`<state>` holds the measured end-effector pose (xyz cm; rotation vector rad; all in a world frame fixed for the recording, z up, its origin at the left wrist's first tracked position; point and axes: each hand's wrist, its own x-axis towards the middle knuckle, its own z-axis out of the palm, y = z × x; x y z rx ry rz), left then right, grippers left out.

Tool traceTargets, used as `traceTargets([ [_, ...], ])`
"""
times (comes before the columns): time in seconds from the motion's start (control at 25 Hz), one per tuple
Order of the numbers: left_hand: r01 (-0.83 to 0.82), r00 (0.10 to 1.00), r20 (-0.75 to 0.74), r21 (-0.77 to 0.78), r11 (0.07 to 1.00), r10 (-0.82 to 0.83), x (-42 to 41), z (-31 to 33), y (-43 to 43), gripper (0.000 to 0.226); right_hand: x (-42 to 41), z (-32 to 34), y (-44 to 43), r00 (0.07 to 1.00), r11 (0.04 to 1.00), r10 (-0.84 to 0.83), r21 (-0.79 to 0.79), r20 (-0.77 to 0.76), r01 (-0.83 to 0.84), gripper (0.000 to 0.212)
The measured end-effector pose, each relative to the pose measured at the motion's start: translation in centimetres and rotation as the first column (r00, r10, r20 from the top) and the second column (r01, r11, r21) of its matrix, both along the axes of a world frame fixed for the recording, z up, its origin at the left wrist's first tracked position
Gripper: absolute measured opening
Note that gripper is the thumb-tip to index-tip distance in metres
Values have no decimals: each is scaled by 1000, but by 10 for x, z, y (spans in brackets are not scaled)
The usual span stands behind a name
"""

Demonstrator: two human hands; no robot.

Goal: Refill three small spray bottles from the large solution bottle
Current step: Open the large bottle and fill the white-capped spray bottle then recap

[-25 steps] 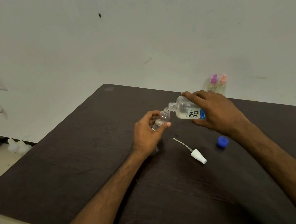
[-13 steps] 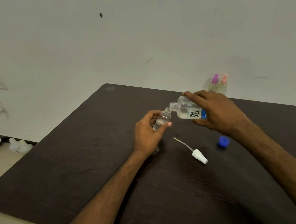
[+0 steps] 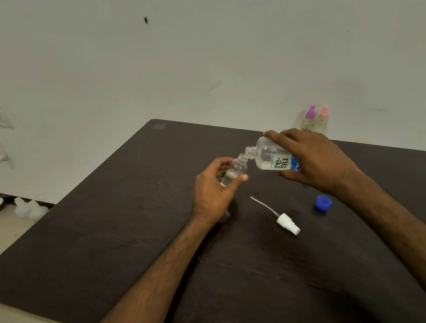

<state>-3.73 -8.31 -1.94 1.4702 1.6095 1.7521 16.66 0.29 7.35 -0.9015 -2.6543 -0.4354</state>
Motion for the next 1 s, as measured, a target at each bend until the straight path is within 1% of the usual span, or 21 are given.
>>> traceTargets([
  [1.0,-10,1000,10,2,1000,10,1,2,-3,39,-1,3,-1,1000,1000,7,9,2,-8,87],
])
